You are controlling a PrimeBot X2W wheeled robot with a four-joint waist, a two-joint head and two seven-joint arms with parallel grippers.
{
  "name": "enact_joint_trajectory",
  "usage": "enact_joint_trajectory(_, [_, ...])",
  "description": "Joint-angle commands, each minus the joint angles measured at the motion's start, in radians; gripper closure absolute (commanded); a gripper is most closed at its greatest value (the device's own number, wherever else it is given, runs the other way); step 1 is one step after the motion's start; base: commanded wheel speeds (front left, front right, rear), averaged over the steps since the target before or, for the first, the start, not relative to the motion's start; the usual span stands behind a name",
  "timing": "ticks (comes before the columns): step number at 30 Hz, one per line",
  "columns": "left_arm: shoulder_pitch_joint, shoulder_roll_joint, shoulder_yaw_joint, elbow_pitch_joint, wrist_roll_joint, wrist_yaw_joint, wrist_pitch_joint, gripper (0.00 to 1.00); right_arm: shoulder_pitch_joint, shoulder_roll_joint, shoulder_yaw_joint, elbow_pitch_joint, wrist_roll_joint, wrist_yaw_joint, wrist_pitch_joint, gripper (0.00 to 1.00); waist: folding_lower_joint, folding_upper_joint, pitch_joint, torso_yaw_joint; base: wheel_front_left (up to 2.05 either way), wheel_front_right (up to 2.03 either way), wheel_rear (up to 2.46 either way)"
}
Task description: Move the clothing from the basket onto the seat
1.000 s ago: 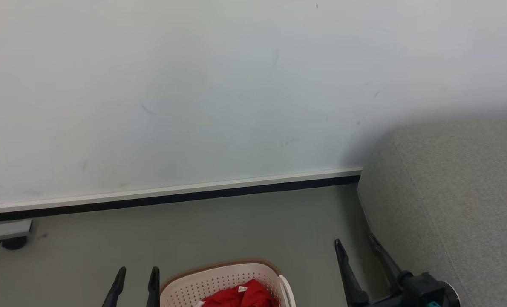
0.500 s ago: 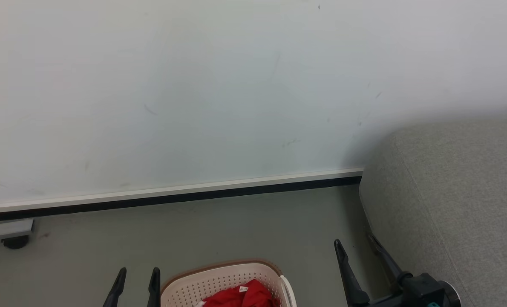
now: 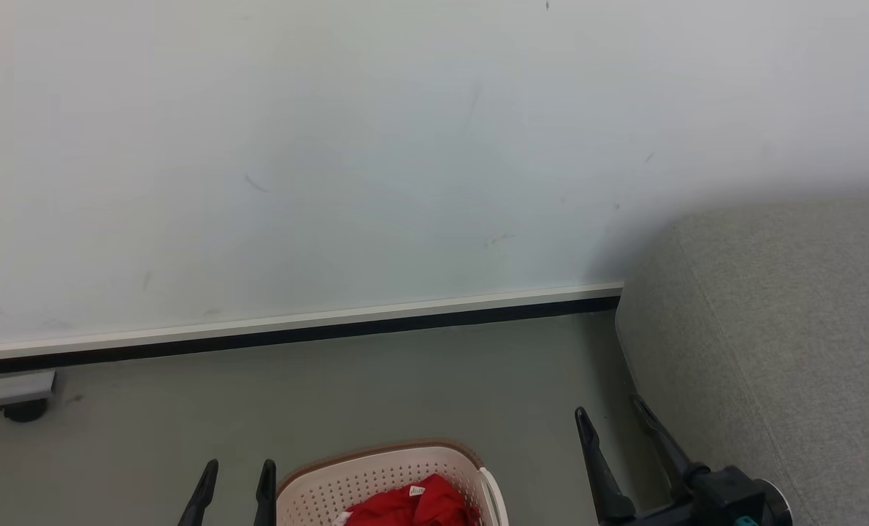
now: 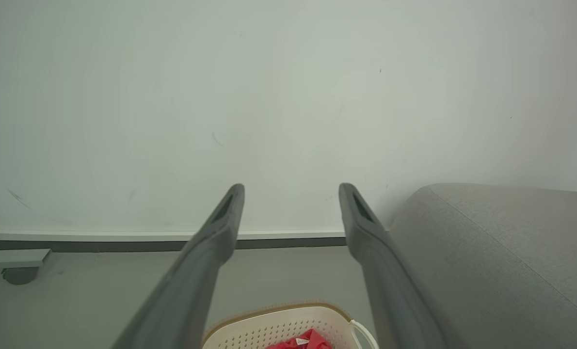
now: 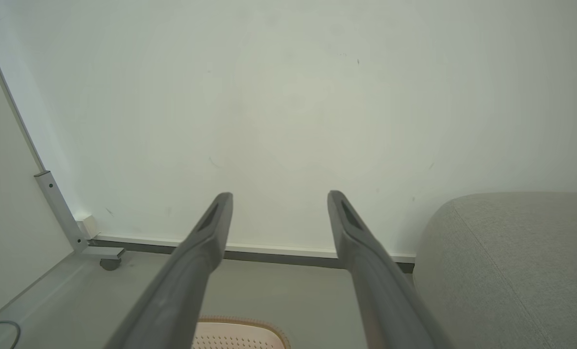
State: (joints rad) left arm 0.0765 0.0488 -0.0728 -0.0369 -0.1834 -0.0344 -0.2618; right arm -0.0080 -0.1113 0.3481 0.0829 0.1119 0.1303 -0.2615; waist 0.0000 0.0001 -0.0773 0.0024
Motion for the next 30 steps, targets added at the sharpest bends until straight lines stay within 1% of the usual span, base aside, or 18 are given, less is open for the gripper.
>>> enact_joint_trajectory(1, [-0.004,0.003,0.0,0.004,0.009,-0.002,-0.004,0.0,-0.001,0.0,-0.001,-0.003,0.002,0.001,-0.005,0.0,0.0,-0.0001,0.001,-0.001,0.0,0.0,0.0])
enact_joint_trajectory(13, [-0.015,0.003,-0.01,0.034,0.035,-0.016,-0.004,0.0,-0.028,0.015,-0.016,-0.023,0.004,0.001,-0.005,0.0,0.0,-0.0001,0.042,-0.016,0.0,0.0,0.0])
enact_joint_trajectory(20, [-0.046,0.003,-0.031,0.09,0.054,-0.042,-0.004,0.0,-0.059,0.028,-0.031,-0.044,0.009,0.001,-0.004,0.0,0.0,-0.0001,0.103,-0.035,0.0,0.0,0.0])
enact_joint_trajectory(24, [-0.085,0.003,-0.045,0.117,0.073,-0.055,-0.004,0.0,-0.102,0.035,-0.039,-0.077,-0.004,0.001,-0.003,0.0,0.0,-0.0001,0.175,-0.051,0.0,0.0,0.0])
enact_joint_trajectory(25, [-0.111,0.003,-0.047,0.138,0.076,-0.061,-0.004,0.0,-0.131,0.037,-0.037,-0.093,-0.011,0.001,-0.003,0.0,0.0,-0.0001,0.213,-0.06,0.0,0.0,0.0])
enact_joint_trajectory(27, [-0.138,0.003,-0.048,0.164,0.088,-0.07,-0.004,0.0,-0.165,0.039,-0.033,-0.109,-0.019,0.001,-0.003,0.0,0.0,-0.0001,0.253,-0.073,0.0,0.0,0.0])
enact_joint_trajectory(30, [-0.188,0.016,-0.055,0.209,0.11,-0.077,-0.004,0.0,-0.225,0.045,-0.023,-0.13,-0.029,0.001,-0.003,0.0,0.0,-0.0001,0.311,-0.095,0.0,0.0,0.0])
